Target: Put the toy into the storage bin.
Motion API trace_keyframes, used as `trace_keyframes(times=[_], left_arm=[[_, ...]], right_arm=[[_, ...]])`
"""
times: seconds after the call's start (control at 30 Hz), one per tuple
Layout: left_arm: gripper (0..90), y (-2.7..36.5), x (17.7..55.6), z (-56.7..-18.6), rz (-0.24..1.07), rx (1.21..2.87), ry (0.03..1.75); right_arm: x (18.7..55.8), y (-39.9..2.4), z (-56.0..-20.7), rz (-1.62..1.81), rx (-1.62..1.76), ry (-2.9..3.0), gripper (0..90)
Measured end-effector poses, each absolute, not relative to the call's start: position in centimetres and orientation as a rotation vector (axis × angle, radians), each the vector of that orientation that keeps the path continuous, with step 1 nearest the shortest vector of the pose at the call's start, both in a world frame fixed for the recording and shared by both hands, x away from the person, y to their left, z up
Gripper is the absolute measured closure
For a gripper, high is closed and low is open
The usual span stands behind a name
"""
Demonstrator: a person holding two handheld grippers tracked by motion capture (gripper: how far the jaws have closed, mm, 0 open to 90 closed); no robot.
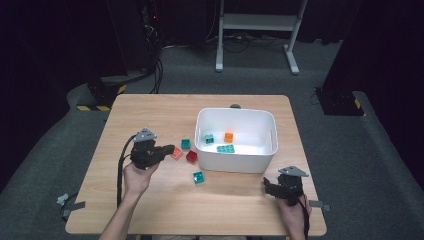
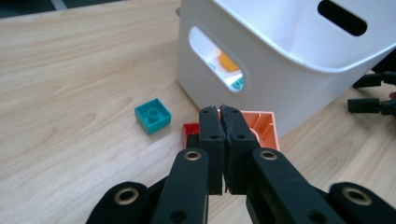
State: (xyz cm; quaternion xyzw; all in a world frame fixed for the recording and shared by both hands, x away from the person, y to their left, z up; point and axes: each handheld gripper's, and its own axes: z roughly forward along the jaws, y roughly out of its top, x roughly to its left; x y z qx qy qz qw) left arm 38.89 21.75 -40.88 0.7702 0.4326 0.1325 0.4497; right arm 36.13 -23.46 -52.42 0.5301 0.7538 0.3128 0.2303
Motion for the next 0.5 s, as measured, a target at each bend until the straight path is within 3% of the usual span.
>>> trace_keyframes(times=[0.5], left_arm=[[87.6, 20.5, 40.6, -37.5, 0.276, 1.872, 1.016]], right_arm=[[36.1, -23.5, -52.4, 0.86, 1.458, 2.074, 20.1]])
